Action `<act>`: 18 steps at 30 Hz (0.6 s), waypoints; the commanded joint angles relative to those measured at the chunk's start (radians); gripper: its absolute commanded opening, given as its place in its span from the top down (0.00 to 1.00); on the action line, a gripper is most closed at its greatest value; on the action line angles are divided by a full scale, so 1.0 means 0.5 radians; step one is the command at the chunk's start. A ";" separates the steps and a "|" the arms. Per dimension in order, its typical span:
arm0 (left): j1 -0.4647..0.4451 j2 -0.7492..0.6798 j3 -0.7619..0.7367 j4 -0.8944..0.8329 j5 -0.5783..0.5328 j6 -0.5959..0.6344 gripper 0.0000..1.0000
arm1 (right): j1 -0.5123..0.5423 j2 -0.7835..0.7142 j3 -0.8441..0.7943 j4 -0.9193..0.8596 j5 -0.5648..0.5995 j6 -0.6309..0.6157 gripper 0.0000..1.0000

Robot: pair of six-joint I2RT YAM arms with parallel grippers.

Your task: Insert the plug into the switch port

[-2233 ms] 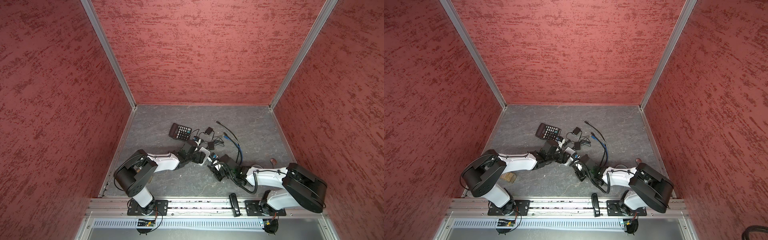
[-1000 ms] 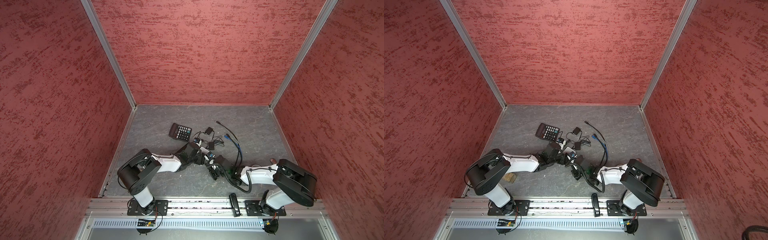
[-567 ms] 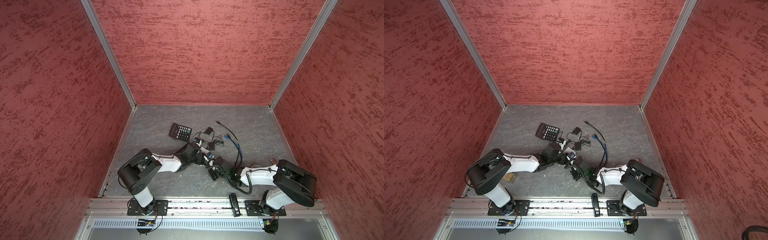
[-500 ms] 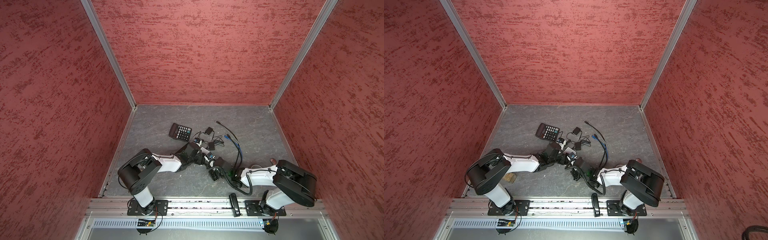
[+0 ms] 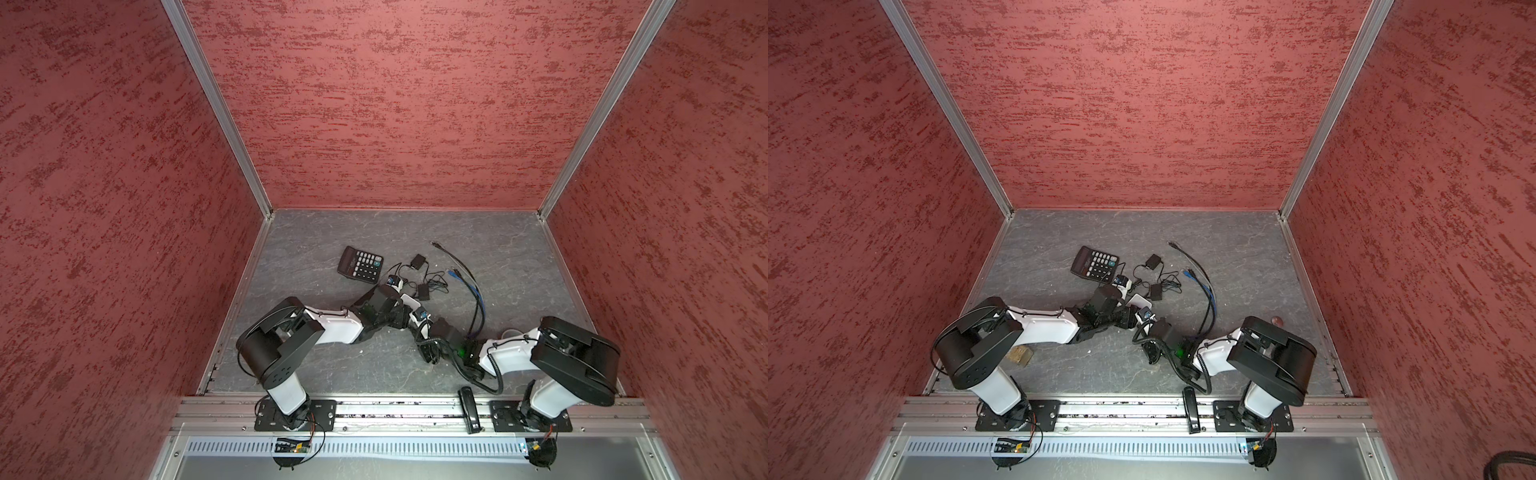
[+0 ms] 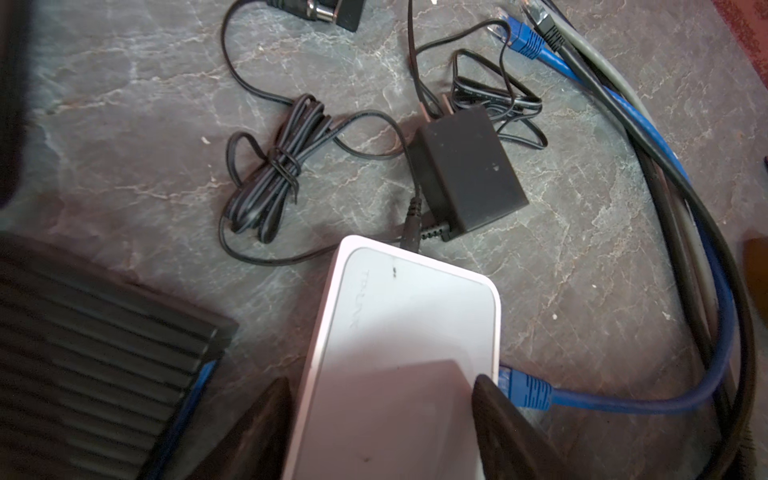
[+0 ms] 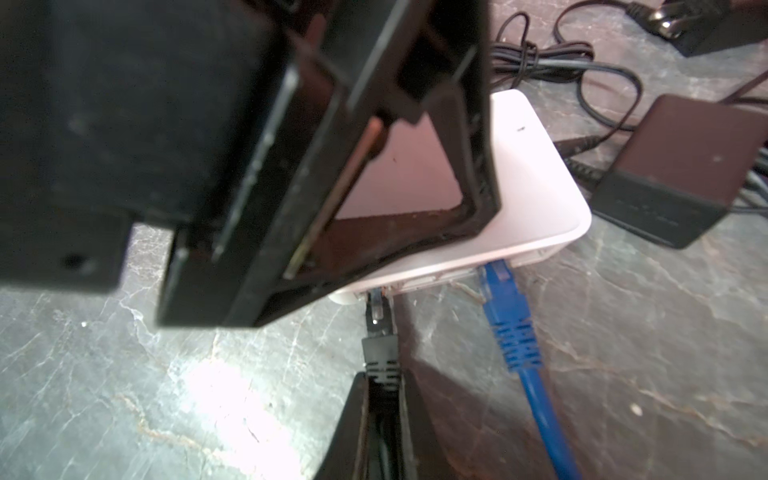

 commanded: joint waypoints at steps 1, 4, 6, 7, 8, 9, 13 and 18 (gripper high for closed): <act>-0.129 0.062 -0.022 -0.054 0.237 -0.110 0.33 | 0.002 0.020 0.066 0.288 0.128 0.006 1.00; -0.160 0.069 -0.026 -0.019 0.246 -0.132 0.34 | 0.001 0.026 0.093 0.298 0.124 -0.031 1.00; -0.180 0.077 -0.018 -0.018 0.255 -0.118 0.34 | 0.001 0.034 0.109 0.312 0.127 -0.060 1.00; -0.188 0.081 -0.013 -0.018 0.260 -0.110 0.34 | 0.002 0.037 0.116 0.326 0.124 -0.073 1.00; -0.197 0.084 -0.008 -0.018 0.268 -0.102 0.35 | 0.002 0.037 0.121 0.346 0.108 -0.102 1.00; -0.200 0.087 -0.004 -0.017 0.282 -0.095 0.35 | 0.002 0.037 0.129 0.359 0.090 -0.128 1.00; -0.223 0.090 0.009 -0.022 0.302 -0.063 0.35 | 0.002 0.045 0.198 0.349 0.026 -0.216 1.00; -0.248 0.107 0.017 -0.016 0.311 -0.061 0.36 | 0.002 0.073 0.272 0.383 0.073 -0.243 1.00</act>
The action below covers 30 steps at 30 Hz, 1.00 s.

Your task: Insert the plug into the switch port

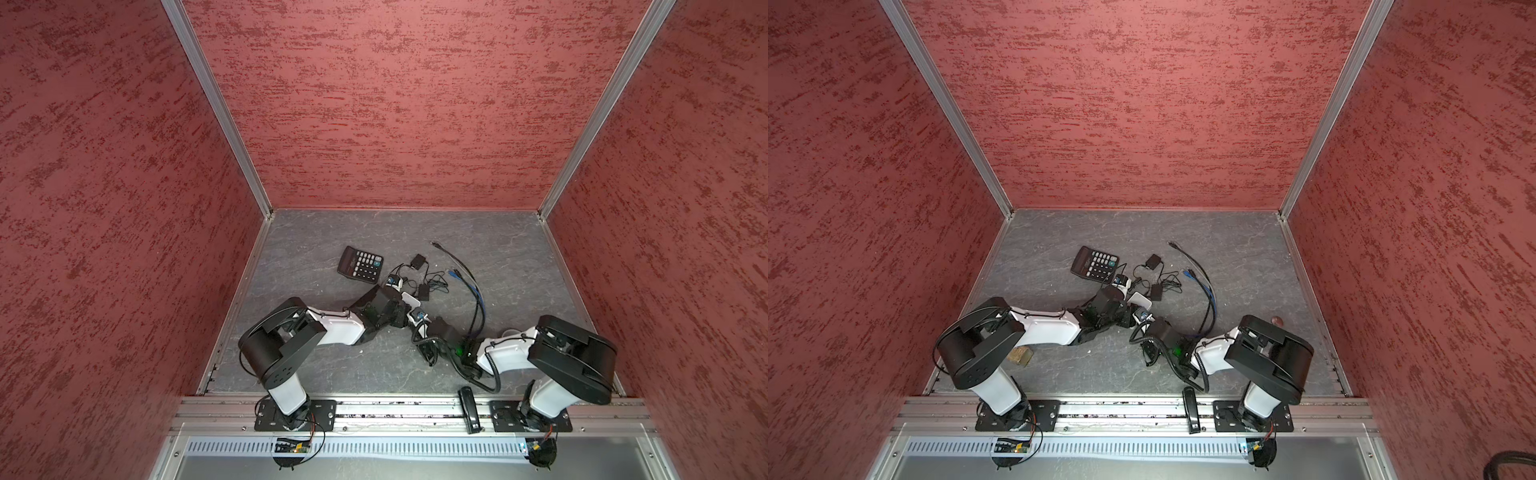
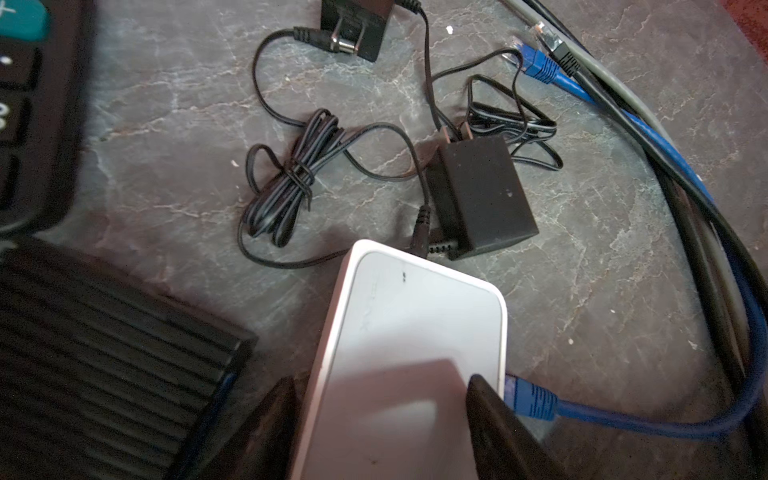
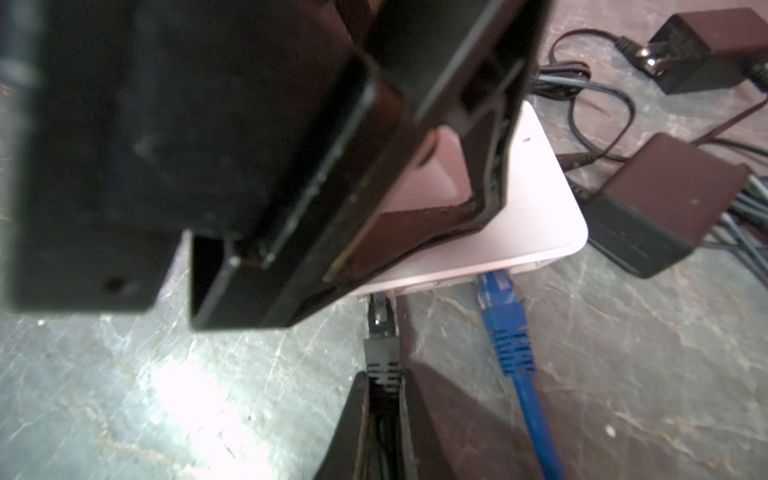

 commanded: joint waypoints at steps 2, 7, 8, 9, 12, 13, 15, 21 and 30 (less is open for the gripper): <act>-0.196 0.096 0.008 -0.039 0.496 -0.051 0.36 | -0.003 0.031 0.204 0.486 0.051 -0.054 1.00; -0.200 0.119 0.009 -0.009 0.536 -0.064 0.37 | -0.002 0.029 0.230 0.613 0.076 -0.062 1.00; -0.201 0.124 0.009 0.003 0.553 -0.061 0.37 | -0.002 0.035 0.231 0.640 0.052 -0.080 1.00; -0.199 0.129 0.009 0.015 0.570 -0.057 0.37 | -0.002 0.042 0.221 0.697 0.016 -0.105 1.00; -0.191 0.134 0.000 0.063 0.642 -0.043 0.37 | -0.003 0.069 0.157 0.912 -0.035 -0.183 1.00; -0.185 0.131 -0.008 0.084 0.673 -0.042 0.37 | -0.001 0.075 0.142 0.968 -0.055 -0.206 1.00; -0.173 0.125 -0.021 0.118 0.716 -0.046 0.37 | -0.002 0.089 0.139 1.021 -0.071 -0.217 1.00; -0.156 0.121 -0.022 0.154 0.788 -0.061 0.37 | -0.002 0.128 0.188 1.034 -0.103 -0.208 1.00; -0.061 0.088 -0.043 0.126 0.737 -0.078 0.36 | -0.002 0.084 0.052 0.873 0.019 -0.229 1.00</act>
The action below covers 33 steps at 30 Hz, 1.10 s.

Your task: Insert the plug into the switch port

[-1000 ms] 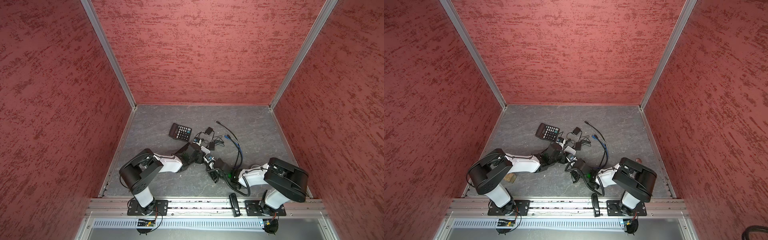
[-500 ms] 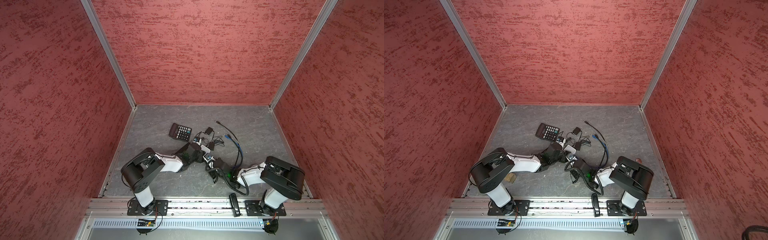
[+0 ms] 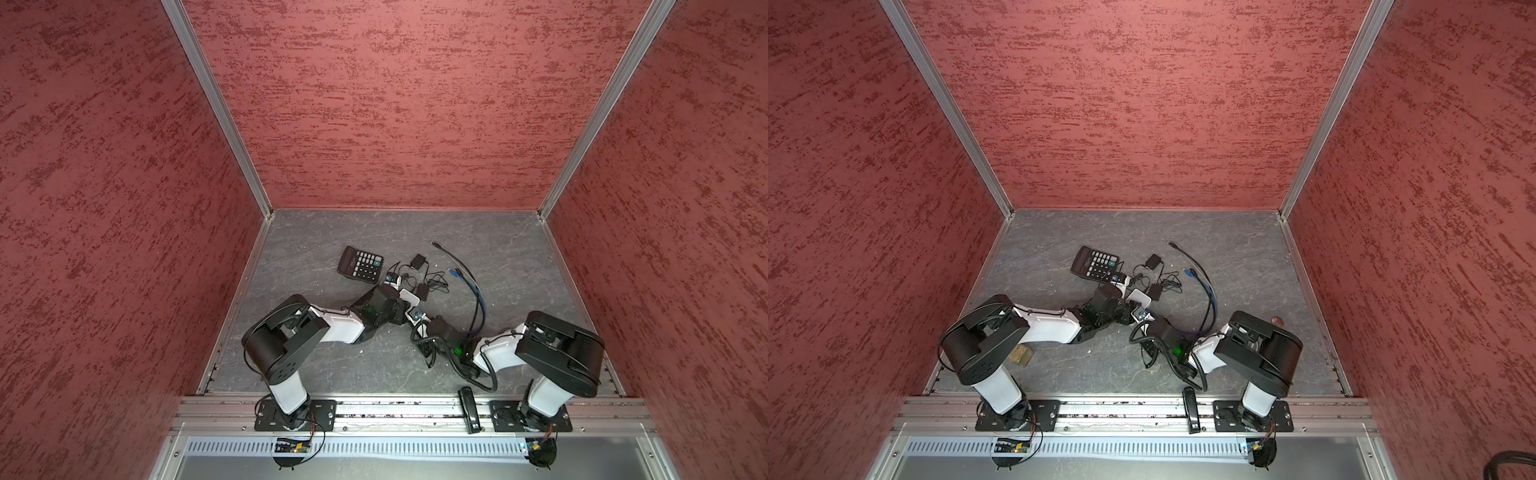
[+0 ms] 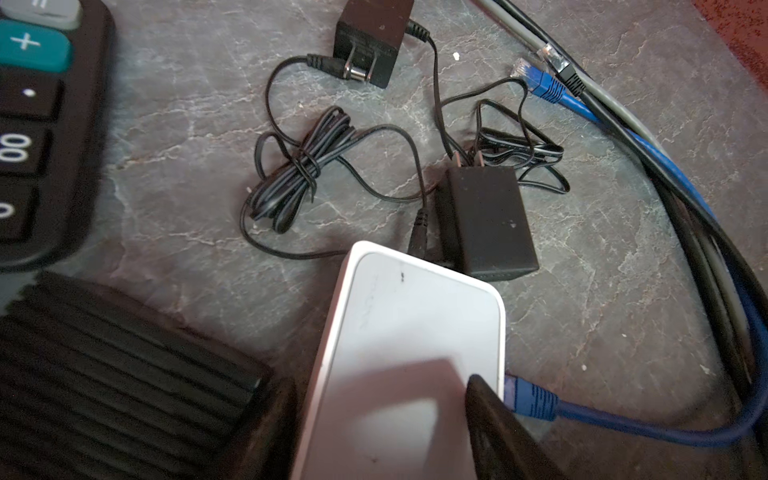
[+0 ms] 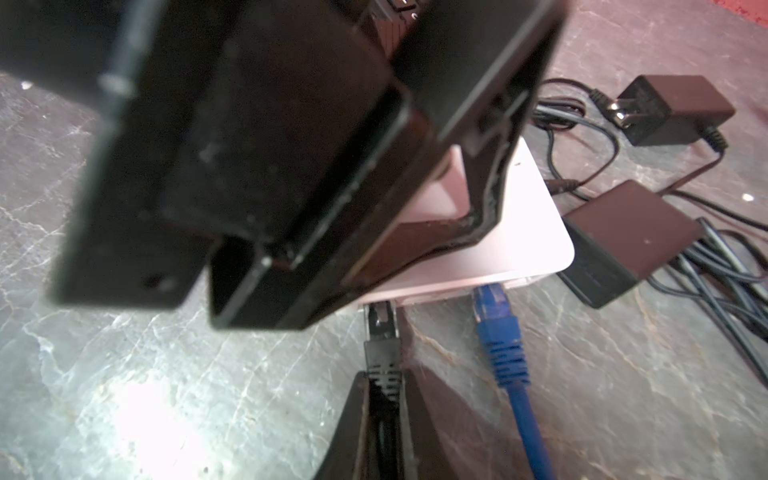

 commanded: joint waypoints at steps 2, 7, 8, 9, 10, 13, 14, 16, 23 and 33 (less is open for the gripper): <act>-0.105 0.029 -0.015 -0.052 0.657 -0.088 0.35 | 0.009 -0.048 0.013 0.573 -0.022 -0.028 1.00; -0.066 0.022 0.027 -0.112 0.650 -0.034 0.33 | 0.009 -0.074 -0.090 0.501 0.031 -0.029 1.00; -0.060 0.022 0.048 -0.131 0.637 -0.027 0.32 | 0.009 -0.079 -0.106 0.491 0.046 -0.034 1.00; -0.052 0.025 0.065 -0.153 0.629 -0.023 0.30 | 0.009 -0.083 -0.122 0.481 0.057 -0.038 1.00; -0.043 0.027 0.078 -0.173 0.630 -0.019 0.29 | 0.009 -0.085 -0.135 0.475 0.072 -0.040 1.00; -0.019 0.019 0.124 -0.214 0.614 -0.010 0.25 | 0.008 -0.098 -0.176 0.452 0.094 -0.036 1.00; -0.009 0.014 0.134 -0.223 0.610 -0.004 0.23 | 0.006 -0.110 -0.193 0.447 0.098 -0.033 1.00; 0.010 -0.001 0.158 -0.240 0.606 0.014 0.21 | 0.007 -0.114 -0.225 0.462 0.119 -0.021 1.00; 0.087 -0.085 0.301 -0.344 0.598 0.097 0.09 | -0.021 -0.144 -0.280 0.475 0.122 0.049 1.00; 0.204 -0.218 0.393 -0.466 0.504 0.081 0.00 | -0.114 -0.164 -0.306 0.419 0.105 0.178 1.00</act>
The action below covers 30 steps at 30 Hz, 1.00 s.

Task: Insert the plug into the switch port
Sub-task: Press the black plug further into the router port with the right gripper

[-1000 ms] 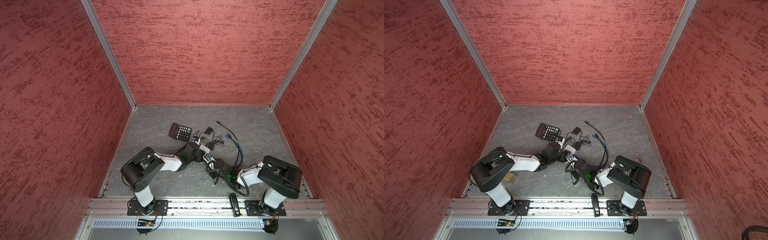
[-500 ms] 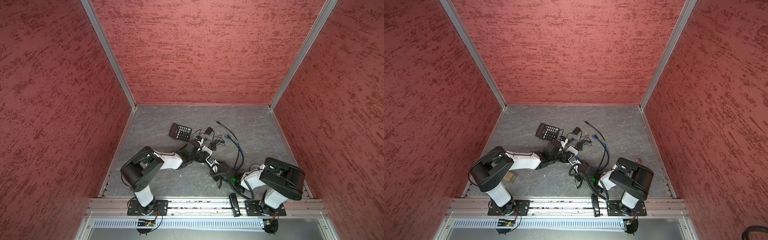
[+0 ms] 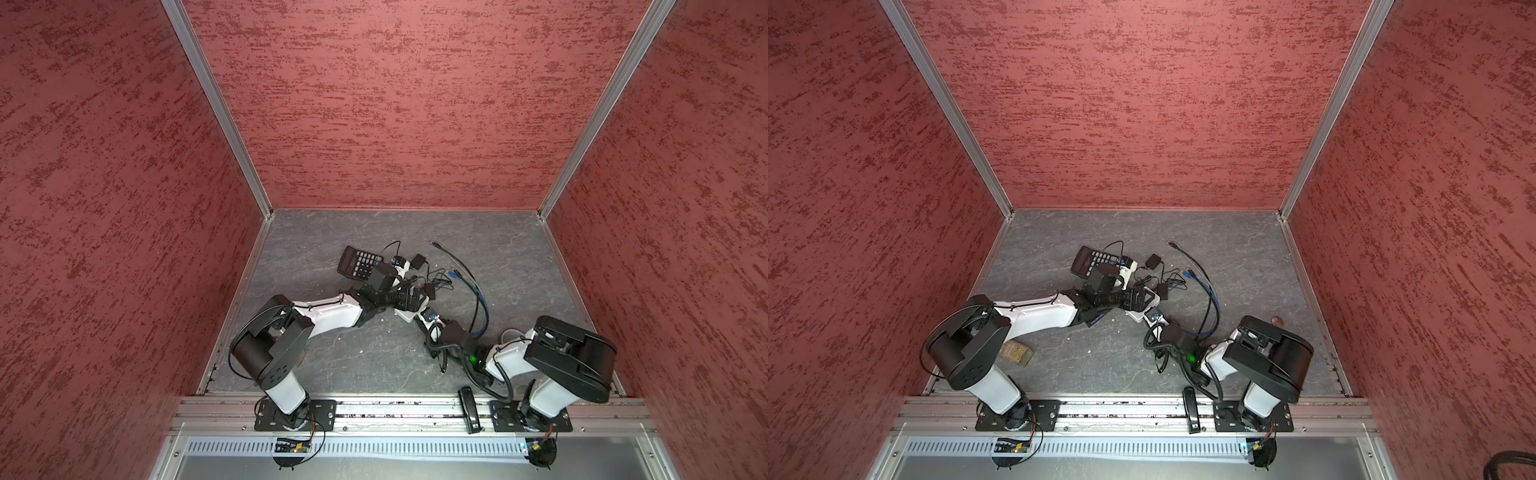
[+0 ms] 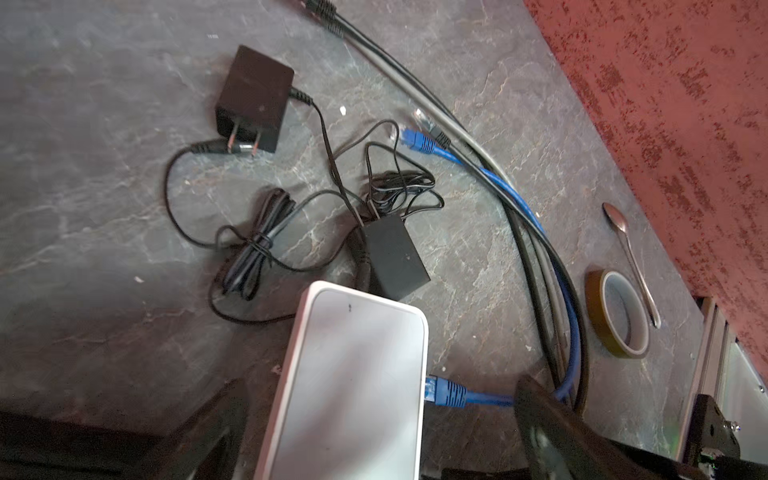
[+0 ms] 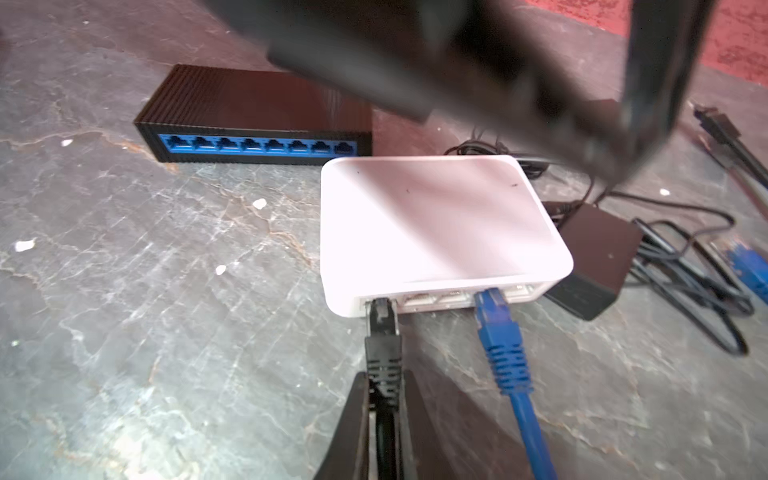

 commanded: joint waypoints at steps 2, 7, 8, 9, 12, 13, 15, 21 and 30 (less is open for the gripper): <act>0.050 -0.097 0.024 -0.111 -0.115 0.006 0.00 | -0.049 -0.035 -0.007 0.020 0.037 0.101 1.00; 0.087 -0.215 -0.041 -0.170 -0.275 -0.002 0.00 | -0.096 -0.042 0.033 -0.053 0.034 0.135 1.00; 0.095 -0.242 -0.062 -0.169 -0.288 0.000 0.00 | -0.107 -0.049 0.035 -0.062 0.035 0.144 1.00; 0.100 -0.266 -0.080 -0.173 -0.294 -0.002 0.00 | -0.121 -0.057 0.041 -0.081 0.048 0.164 1.00; 0.111 -0.328 -0.132 -0.175 -0.322 -0.006 0.00 | -0.186 -0.089 0.066 -0.162 0.047 0.206 1.00; 0.112 -0.345 -0.149 -0.162 -0.329 -0.010 0.00 | -0.207 -0.095 0.076 -0.171 0.037 0.207 1.00; 0.115 -0.370 -0.187 -0.143 -0.334 -0.021 0.00 | -0.237 -0.106 0.109 -0.200 0.014 0.189 1.00; 0.118 -0.393 -0.250 -0.102 -0.334 -0.041 0.00 | -0.266 -0.111 0.368 -0.413 -0.102 0.051 1.00; 0.123 -0.465 -0.341 -0.080 -0.376 -0.047 0.00 | -0.396 0.143 0.851 -0.650 -0.329 -0.034 1.00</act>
